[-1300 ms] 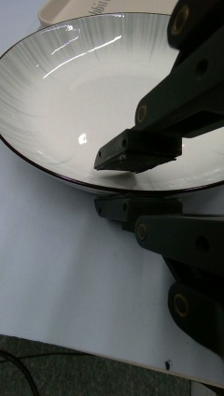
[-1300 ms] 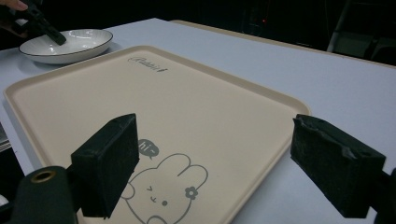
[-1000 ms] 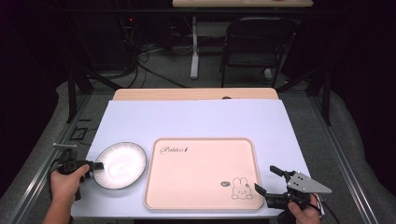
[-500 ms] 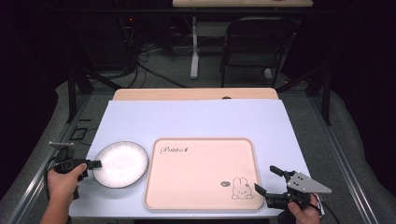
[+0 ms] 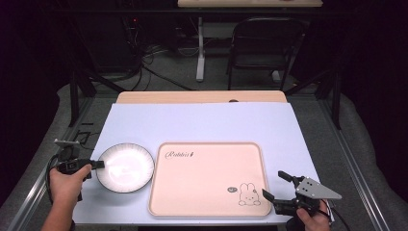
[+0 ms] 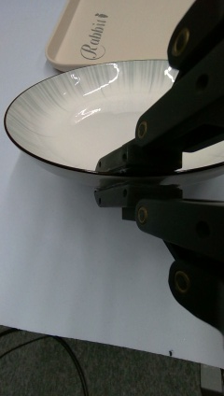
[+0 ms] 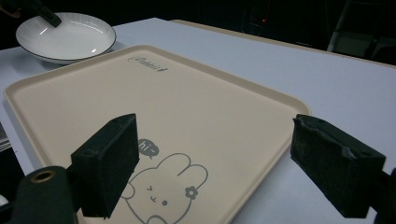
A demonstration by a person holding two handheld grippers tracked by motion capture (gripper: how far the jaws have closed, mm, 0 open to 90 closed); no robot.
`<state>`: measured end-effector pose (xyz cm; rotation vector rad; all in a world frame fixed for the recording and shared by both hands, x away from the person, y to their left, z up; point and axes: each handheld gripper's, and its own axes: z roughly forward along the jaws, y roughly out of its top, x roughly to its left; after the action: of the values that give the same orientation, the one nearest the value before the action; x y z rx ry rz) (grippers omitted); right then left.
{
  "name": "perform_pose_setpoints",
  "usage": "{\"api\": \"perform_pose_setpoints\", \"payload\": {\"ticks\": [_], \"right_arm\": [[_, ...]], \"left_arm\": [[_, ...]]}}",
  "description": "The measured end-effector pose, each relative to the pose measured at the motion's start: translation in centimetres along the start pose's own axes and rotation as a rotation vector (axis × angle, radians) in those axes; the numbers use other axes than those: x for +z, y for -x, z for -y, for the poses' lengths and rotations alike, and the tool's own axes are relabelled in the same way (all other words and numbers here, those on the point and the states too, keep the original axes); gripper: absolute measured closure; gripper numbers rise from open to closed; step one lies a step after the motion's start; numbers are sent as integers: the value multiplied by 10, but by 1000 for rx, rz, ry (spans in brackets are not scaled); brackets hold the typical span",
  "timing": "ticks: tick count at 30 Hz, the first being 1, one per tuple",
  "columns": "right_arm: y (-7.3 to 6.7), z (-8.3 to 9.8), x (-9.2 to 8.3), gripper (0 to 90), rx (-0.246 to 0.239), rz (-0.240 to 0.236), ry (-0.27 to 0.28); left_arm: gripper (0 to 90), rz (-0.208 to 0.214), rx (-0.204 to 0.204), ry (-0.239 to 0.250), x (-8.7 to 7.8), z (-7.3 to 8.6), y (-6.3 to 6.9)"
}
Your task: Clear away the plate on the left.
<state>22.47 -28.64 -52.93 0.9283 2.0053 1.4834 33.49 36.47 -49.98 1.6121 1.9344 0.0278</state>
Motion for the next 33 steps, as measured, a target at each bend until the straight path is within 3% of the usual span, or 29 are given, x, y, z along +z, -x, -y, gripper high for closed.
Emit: {"api": "perform_pose_setpoints", "payload": {"ticks": [4,7,8,11,15,19,33], "right_arm": [[0,0,0,149,1,0,0],[0,0,0,149,2,0,-1],[0,0,0,149,2,0,-1],[0,0,1,149,2,-2,-3],[0,0,0,149,2,0,-1],[1,0,0,149,4,-1,-2],[1,0,0,149,7,-1,-4]], "left_arm": [[848,-22,18,8,-2,-2,4],[842,-50,85,26,-10,-5,19],[841,-50,85,26,-10,-5,19],[837,-103,149,44,-18,-11,34],[833,-138,176,55,-23,-16,41],[832,-160,186,68,-29,-21,44],[829,-153,212,99,-44,-28,55]]}}
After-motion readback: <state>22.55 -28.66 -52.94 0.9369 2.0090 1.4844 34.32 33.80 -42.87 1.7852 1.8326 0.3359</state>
